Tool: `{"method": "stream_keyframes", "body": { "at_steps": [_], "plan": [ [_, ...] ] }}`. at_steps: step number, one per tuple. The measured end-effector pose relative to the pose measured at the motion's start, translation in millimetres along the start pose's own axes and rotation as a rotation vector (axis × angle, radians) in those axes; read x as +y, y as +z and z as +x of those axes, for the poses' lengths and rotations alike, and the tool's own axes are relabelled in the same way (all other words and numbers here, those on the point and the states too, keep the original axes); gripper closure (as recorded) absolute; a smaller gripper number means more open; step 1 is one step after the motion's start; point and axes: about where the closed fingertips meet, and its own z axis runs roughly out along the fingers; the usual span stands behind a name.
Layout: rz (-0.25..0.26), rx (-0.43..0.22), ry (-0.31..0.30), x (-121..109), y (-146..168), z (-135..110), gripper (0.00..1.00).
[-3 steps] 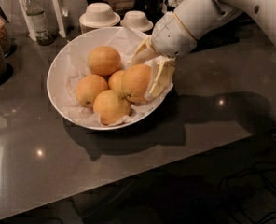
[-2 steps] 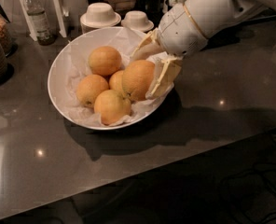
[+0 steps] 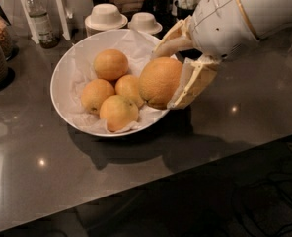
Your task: Pick orange from white bowl
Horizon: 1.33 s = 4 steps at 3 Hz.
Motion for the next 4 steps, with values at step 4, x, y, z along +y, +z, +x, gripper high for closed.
{"method": "stream_keyframes", "body": {
  "at_steps": [4],
  "plan": [
    [-0.001,-0.004,-0.016,9.5,-0.2,-2.7,1.0]
  ]
}}
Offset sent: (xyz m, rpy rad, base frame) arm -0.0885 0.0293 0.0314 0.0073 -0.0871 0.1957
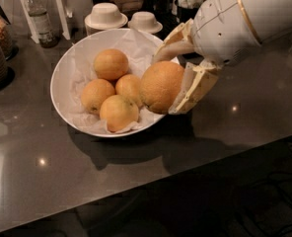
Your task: Pick orange from white bowl
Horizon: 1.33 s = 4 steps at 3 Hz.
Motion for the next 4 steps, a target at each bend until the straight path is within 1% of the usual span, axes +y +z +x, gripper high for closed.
{"method": "stream_keyframes", "body": {
  "at_steps": [2,3,4],
  "plan": [
    [0.008,-0.005,-0.01,8,0,-3,1.0],
    [0.008,-0.005,-0.01,8,0,-3,1.0],
    [0.054,-0.062,-0.003,8,-39,-10,1.0]
  ]
}}
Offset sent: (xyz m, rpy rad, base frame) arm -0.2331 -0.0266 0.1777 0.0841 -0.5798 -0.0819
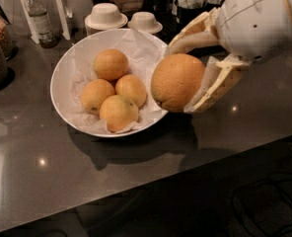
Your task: Pick orange from white bowl
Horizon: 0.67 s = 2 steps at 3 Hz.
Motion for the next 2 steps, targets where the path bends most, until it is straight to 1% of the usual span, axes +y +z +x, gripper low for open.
{"method": "stream_keyframes", "body": {
  "at_steps": [1,2],
  "plan": [
    [0.019,-0.014,-0.001,4.1,-11.9,-0.6,1.0],
    [0.019,-0.014,-0.001,4.1,-11.9,-0.6,1.0]
  ]
}}
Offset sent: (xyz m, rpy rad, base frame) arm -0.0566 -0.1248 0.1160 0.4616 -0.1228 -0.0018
